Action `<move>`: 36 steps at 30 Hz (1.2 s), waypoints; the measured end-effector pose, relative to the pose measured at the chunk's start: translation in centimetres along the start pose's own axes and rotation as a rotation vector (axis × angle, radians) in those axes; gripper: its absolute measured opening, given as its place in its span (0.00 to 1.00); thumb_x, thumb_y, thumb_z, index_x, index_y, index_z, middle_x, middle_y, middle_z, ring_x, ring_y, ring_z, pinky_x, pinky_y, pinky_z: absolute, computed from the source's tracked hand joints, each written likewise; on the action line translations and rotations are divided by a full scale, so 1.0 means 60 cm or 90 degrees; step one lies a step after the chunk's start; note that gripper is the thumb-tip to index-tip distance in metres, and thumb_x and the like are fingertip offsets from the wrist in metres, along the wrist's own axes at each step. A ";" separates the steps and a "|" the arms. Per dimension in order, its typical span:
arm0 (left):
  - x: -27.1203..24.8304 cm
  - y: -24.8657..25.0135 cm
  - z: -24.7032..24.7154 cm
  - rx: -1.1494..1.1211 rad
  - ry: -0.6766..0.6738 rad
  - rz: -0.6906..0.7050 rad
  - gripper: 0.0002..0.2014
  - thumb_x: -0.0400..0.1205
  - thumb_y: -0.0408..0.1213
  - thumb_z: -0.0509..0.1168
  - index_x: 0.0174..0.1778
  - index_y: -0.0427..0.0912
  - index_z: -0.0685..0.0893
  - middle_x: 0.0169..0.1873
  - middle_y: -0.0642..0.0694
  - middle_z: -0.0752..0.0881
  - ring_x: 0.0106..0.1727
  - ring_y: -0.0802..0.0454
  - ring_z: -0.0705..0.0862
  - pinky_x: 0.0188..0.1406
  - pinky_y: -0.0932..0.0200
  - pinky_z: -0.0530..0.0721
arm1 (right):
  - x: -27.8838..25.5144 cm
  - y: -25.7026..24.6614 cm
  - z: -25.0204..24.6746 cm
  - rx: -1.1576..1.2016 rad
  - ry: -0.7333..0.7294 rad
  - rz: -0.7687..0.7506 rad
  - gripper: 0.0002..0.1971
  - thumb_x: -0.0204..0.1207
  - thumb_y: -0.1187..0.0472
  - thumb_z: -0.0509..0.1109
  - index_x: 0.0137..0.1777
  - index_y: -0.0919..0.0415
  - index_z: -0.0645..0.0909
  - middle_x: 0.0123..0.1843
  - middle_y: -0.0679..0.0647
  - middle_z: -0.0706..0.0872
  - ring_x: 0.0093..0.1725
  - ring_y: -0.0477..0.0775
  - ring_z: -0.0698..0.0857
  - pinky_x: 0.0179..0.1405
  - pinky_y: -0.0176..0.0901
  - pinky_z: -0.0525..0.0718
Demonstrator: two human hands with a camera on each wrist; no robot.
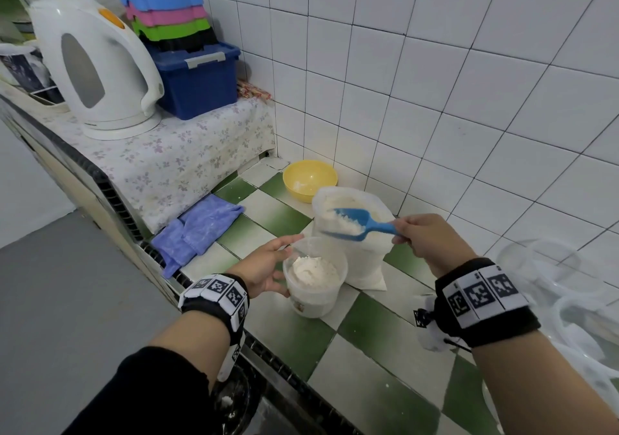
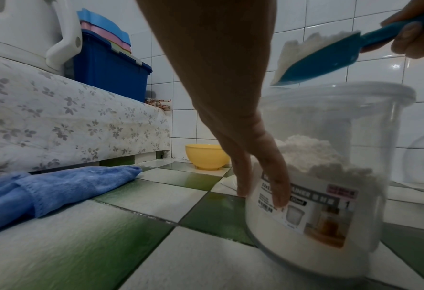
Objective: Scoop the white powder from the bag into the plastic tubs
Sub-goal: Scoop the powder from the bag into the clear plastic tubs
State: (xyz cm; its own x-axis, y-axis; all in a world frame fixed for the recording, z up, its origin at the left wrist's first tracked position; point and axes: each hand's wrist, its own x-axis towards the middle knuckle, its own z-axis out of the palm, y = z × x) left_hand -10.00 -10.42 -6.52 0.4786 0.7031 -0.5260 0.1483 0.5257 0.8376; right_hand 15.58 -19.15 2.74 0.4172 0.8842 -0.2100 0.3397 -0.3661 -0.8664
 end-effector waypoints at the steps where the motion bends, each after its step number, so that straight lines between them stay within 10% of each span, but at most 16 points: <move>1: 0.000 0.000 0.000 -0.002 -0.001 0.000 0.15 0.90 0.37 0.56 0.68 0.58 0.81 0.65 0.44 0.85 0.50 0.39 0.89 0.40 0.42 0.88 | -0.010 -0.002 0.005 -0.023 -0.023 -0.010 0.11 0.83 0.60 0.61 0.52 0.61 0.86 0.35 0.55 0.83 0.33 0.50 0.72 0.32 0.37 0.69; 7: -0.002 0.001 0.001 -0.012 -0.002 -0.002 0.16 0.90 0.36 0.56 0.69 0.56 0.80 0.65 0.45 0.85 0.48 0.40 0.90 0.36 0.44 0.89 | -0.041 0.007 0.061 -0.248 -0.076 -0.120 0.12 0.84 0.62 0.58 0.55 0.60 0.84 0.38 0.48 0.78 0.35 0.45 0.76 0.31 0.31 0.70; 12: -0.006 0.003 0.002 -0.014 -0.003 -0.006 0.16 0.91 0.36 0.54 0.69 0.56 0.79 0.65 0.45 0.84 0.50 0.40 0.89 0.38 0.43 0.89 | -0.057 0.025 0.093 -0.440 -0.052 -0.254 0.14 0.82 0.64 0.61 0.64 0.56 0.81 0.48 0.48 0.69 0.53 0.51 0.72 0.57 0.36 0.71; 25: -0.007 0.004 0.001 -0.019 -0.007 -0.011 0.17 0.91 0.36 0.54 0.70 0.56 0.79 0.66 0.47 0.84 0.54 0.37 0.88 0.49 0.34 0.87 | -0.058 0.044 0.096 -0.389 0.144 -0.407 0.13 0.67 0.76 0.73 0.49 0.63 0.86 0.41 0.57 0.79 0.42 0.60 0.79 0.42 0.43 0.74; 36: -0.006 0.004 -0.001 -0.020 -0.011 -0.018 0.17 0.91 0.36 0.54 0.71 0.55 0.79 0.68 0.44 0.82 0.59 0.35 0.87 0.49 0.34 0.88 | -0.068 0.038 0.110 -0.486 0.009 -0.417 0.10 0.72 0.71 0.70 0.49 0.58 0.85 0.44 0.53 0.81 0.45 0.54 0.78 0.45 0.39 0.73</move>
State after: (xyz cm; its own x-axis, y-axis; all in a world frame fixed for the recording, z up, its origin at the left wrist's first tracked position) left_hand -10.18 -10.53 -6.11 0.4898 0.6793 -0.5465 0.1353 0.5600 0.8174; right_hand 9.11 -21.70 -1.36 -0.0376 0.9762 0.2137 0.9532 0.0992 -0.2855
